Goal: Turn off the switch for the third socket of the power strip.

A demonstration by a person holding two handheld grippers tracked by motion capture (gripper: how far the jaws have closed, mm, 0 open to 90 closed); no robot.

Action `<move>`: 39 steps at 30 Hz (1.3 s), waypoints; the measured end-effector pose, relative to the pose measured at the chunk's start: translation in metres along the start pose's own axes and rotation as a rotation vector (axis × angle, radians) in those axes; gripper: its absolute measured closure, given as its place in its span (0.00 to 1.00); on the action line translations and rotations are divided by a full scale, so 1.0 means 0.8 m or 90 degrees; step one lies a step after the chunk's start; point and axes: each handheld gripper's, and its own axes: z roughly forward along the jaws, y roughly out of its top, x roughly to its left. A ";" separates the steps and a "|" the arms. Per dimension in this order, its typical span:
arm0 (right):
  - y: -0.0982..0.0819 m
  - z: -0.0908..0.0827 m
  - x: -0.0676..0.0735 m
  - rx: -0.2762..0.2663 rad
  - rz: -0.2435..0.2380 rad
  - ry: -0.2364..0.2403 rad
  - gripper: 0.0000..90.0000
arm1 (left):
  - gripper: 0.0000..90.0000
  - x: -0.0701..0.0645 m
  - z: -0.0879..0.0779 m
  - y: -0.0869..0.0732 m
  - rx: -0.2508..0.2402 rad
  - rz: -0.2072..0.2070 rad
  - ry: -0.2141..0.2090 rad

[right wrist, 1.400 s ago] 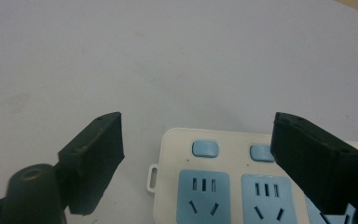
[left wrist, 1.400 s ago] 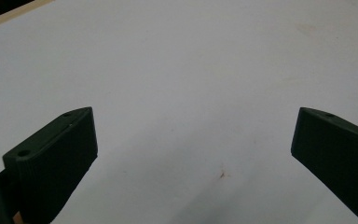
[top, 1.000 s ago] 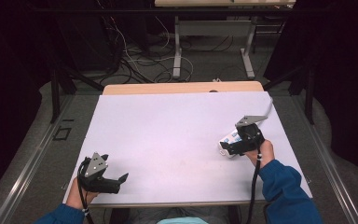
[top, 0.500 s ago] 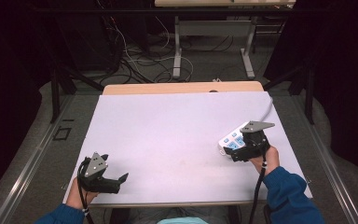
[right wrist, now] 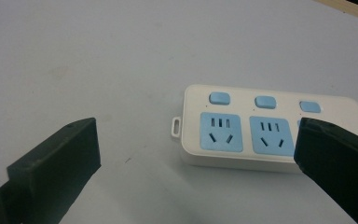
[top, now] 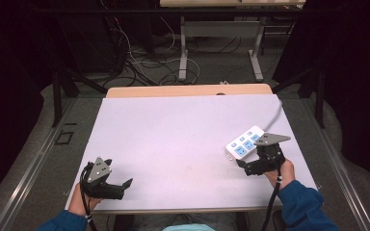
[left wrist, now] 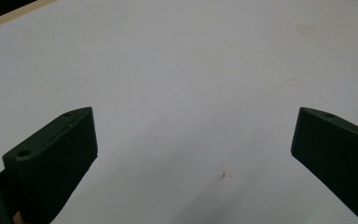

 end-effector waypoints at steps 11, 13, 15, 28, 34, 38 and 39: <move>-0.018 -0.012 0.002 -0.009 0.014 -0.002 0.00 | 0.00 0.000 0.000 0.000 0.000 -0.001 0.002; -0.021 -0.013 0.003 -0.011 0.015 -0.006 0.00 | 0.00 0.000 0.000 0.000 0.000 -0.001 0.002; -0.024 -0.014 0.004 -0.011 0.013 -0.006 0.00 | 0.00 0.000 0.000 0.000 0.000 -0.001 0.002; -0.045 -0.025 0.012 -0.020 0.029 -0.006 0.00 | 0.00 0.000 0.000 0.000 0.001 -0.001 0.004; -0.052 -0.025 0.018 -0.011 0.033 -0.002 0.00 | 0.00 0.000 0.000 0.000 0.001 0.001 0.003; -0.052 -0.027 0.019 -0.009 0.033 -0.005 0.00 | 0.00 0.000 0.001 0.000 0.001 0.001 0.003; -0.052 -0.027 0.019 -0.008 0.031 -0.004 0.00 | 0.00 0.000 0.001 0.000 -0.002 0.000 0.003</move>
